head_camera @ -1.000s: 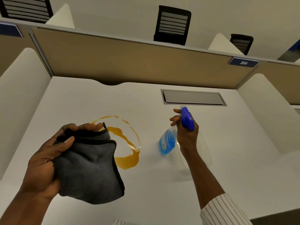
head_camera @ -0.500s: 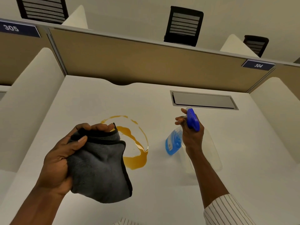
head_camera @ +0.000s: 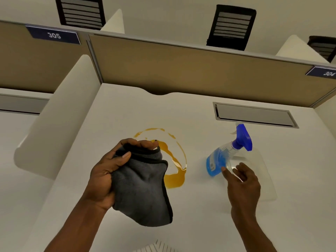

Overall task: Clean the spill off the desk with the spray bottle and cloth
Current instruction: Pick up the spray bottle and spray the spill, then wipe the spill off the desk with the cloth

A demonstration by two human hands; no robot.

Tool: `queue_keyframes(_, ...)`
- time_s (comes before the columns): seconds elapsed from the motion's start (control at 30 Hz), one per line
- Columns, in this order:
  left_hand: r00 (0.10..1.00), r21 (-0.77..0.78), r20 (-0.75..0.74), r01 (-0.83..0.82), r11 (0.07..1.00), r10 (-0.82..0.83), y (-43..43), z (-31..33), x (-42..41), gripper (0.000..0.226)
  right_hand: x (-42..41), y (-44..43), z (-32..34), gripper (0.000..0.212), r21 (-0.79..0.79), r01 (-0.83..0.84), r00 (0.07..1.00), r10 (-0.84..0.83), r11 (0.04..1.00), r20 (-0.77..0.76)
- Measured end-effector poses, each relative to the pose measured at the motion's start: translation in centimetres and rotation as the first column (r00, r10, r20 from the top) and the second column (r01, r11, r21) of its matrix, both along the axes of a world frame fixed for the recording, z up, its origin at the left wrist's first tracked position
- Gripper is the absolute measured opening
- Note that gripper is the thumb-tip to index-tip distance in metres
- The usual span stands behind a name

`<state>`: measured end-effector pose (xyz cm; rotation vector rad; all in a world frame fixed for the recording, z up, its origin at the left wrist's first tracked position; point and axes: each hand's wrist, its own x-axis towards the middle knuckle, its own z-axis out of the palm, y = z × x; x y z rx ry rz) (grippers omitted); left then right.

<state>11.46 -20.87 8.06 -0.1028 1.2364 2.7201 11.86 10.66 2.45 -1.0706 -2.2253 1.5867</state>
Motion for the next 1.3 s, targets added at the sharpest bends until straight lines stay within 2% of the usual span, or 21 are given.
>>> queue_keyframes(0.1,1.000,0.052,0.014,0.025,0.998,-0.025,0.3,-1.0,0.0,0.040,2.6,-3.1,0.3,0.052,-0.139,-0.150,0.981,0.164,0.979,0.100)
queue_keyframes(0.13,0.999,0.066,0.014,0.040,0.997,-0.041,0.4,-1.5,0.1,0.040,3.1,-4.3,0.3,0.059,-0.233,-0.210,0.963,0.242,0.950,0.116)
queue_keyframes(0.23,0.996,0.090,0.031,0.082,0.993,-0.085,1.0,-2.9,0.2,0.036,3.6,-7.7,-0.8,0.105,-0.486,-0.357,0.876,0.466,0.798,0.122)
queue_keyframes(0.27,0.994,0.116,0.041,0.098,0.988,-0.103,1.3,-3.2,0.3,0.035,3.4,-8.6,-1.2,0.112,-0.563,-0.364,0.850,0.511,0.742,0.124)
queue_keyframes(0.3,0.992,0.155,0.052,0.110,0.982,-0.119,1.6,-3.4,0.3,0.034,3.3,-9.4,-1.5,0.108,-0.640,-0.364,0.828,0.550,0.677,0.111)
queue_keyframes(0.43,0.982,0.314,0.056,0.156,0.937,-0.182,2.1,-3.8,0.3,0.035,2.8,-10.7,-1.7,0.075,-0.907,-0.243,0.806,0.592,0.344,0.009)
queue_keyframes(0.47,0.982,0.284,0.061,0.157,0.946,-0.181,1.9,-4.0,0.2,0.035,2.8,-10.7,-1.5,0.077,-0.934,-0.212,0.810,0.586,0.286,-0.005)
queue_keyframes(0.53,0.983,0.141,0.085,0.148,0.979,-0.161,0.9,-4.6,-0.1,0.033,2.7,-10.4,-1.6,0.094,-0.951,-0.174,0.830,0.558,0.255,-0.002)
queue_keyframes(0.63,0.984,-0.130,0.142,0.124,0.984,-0.105,-0.4,-5.6,-0.6,0.029,2.5,-9.6,-1.6,0.109,-0.938,-0.156,0.861,0.508,0.308,0.023)
queue_keyframes(0.73,0.972,-0.356,0.235,0.070,0.932,0.017,-0.6,-6.9,-0.7,0.025,2.6,-8.2,-0.7,0.109,-0.926,-0.160,0.894,0.448,0.342,0.011)
queue_keyframes(0.8,0.963,-0.443,0.257,0.044,0.896,0.079,-0.8,-8.2,-0.7,0.022,2.8,-7.1,0.5,0.094,-0.885,-0.200,0.907,0.422,0.420,-0.004)
queue_keyframes(0.9,0.937,-0.587,0.249,-0.055,0.808,0.244,-1.8,-10.3,-0.4,0.016,3.2,-4.7,1.6,0.052,-0.759,-0.287,0.924,0.376,0.585,-0.060)
queue_keyframes(0.93,0.928,-0.673,0.213,-0.088,0.734,0.307,-2.4,-11.2,-0.1,0.013,3.4,-4.1,2.0,0.043,-0.714,-0.285,0.937,0.342,0.640,-0.068)
queue_keyframes(1.0,0.924,-0.865,0.055,-0.146,0.480,0.379,-3.8,-13.6,0.6,0.003,3.8,-2.7,2.1,0.046,-0.586,-0.263,0.960,0.268,0.767,-0.080)
queue_keyframes(1.07,0.928,-0.960,-0.119,-0.199,0.198,0.353,-5.4,-15.9,1.4,0.009,4.1,-1.7,1.9,0.049,-0.382,-0.242,0.970,0.236,0.892,-0.061)
queue_keyframes(1.1,0.934,-0.971,-0.178,-0.217,0.096,0.311,-6.1,-17.0,1.8,0.016,4.1,-1.5,1.5,0.046,-0.242,-0.223,0.974,0.222,0.944,-0.031)
queue_keyframes(1.17,0.944,-0.969,-0.247,-0.245,-0.038,0.218,-7.2,-18.7,2.5,0.031,4.1,-1.8,0.2,0.038,-0.029,-0.184,0.983,0.184,0.983,0.011)
queue_keyframes(1.23,0.957,-0.964,-0.253,-0.237,-0.124,0.141,-7.7,-19.7,3.1,0.047,4.3,-3.0,-1.9,0.025,0.044,-0.173,0.982,0.176,0.984,-0.070)
queue_keyframes(1.3,0.969,-0.960,-0.233,-0.215,-0.179,0.085,-7.9,-20.7,3.5,0.055,4.7,-4.4,-5.1,0.032,0.223,-0.243,0.965,0.258,0.944,-0.040)
